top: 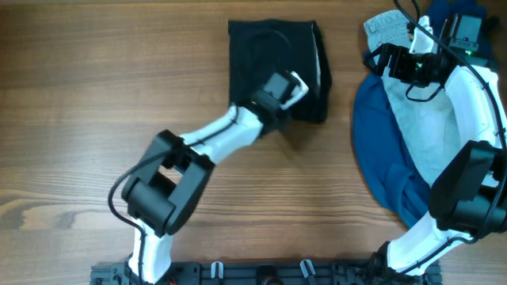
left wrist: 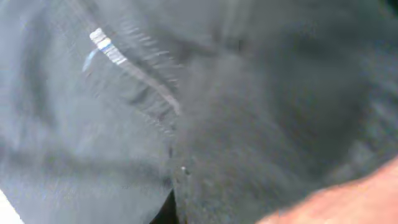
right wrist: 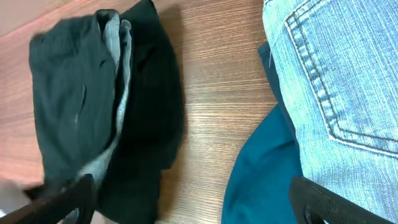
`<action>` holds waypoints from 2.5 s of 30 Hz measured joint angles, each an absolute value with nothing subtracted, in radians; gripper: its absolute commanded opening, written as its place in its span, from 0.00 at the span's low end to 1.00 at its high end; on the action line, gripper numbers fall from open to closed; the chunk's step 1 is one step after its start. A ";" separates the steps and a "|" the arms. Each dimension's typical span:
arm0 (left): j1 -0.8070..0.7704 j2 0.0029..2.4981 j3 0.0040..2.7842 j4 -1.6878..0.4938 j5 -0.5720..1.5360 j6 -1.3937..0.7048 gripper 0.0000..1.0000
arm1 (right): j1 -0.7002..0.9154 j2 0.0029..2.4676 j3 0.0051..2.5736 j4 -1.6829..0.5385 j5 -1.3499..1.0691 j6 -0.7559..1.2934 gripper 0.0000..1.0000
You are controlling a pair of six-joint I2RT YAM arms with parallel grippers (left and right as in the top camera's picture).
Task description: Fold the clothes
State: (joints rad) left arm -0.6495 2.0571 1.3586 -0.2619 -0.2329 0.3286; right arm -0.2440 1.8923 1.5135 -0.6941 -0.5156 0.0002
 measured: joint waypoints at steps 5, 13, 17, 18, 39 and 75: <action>-0.402 2.057 1.359 -0.257 -0.263 0.187 0.04 | -0.244 1.892 1.514 -0.694 -0.516 0.000 0.99; -0.009 2.057 1.359 -0.337 -0.331 -0.019 0.04 | -0.243 1.892 1.514 -0.687 -0.516 0.000 0.99; 0.147 2.057 1.361 -0.422 -0.323 -0.190 0.04 | -0.243 1.892 1.514 -0.685 -0.516 0.000 0.99; 0.170 2.057 1.361 -0.439 -0.299 -0.235 0.04 | -0.243 1.892 1.514 -0.684 -0.516 0.001 0.99; 0.027 1.923 1.357 -0.154 0.129 -0.089 0.95 | -0.222 1.892 1.514 -0.709 -0.516 0.014 1.00; 0.269 2.143 1.364 -0.013 -0.070 0.136 1.00 | -0.222 1.892 1.514 -0.640 -0.516 -0.001 1.00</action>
State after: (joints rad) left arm 0.2691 2.1429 1.3643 -0.0132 -0.0704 0.1356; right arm -0.2222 1.8923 1.5135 -0.6395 -0.5156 -0.0006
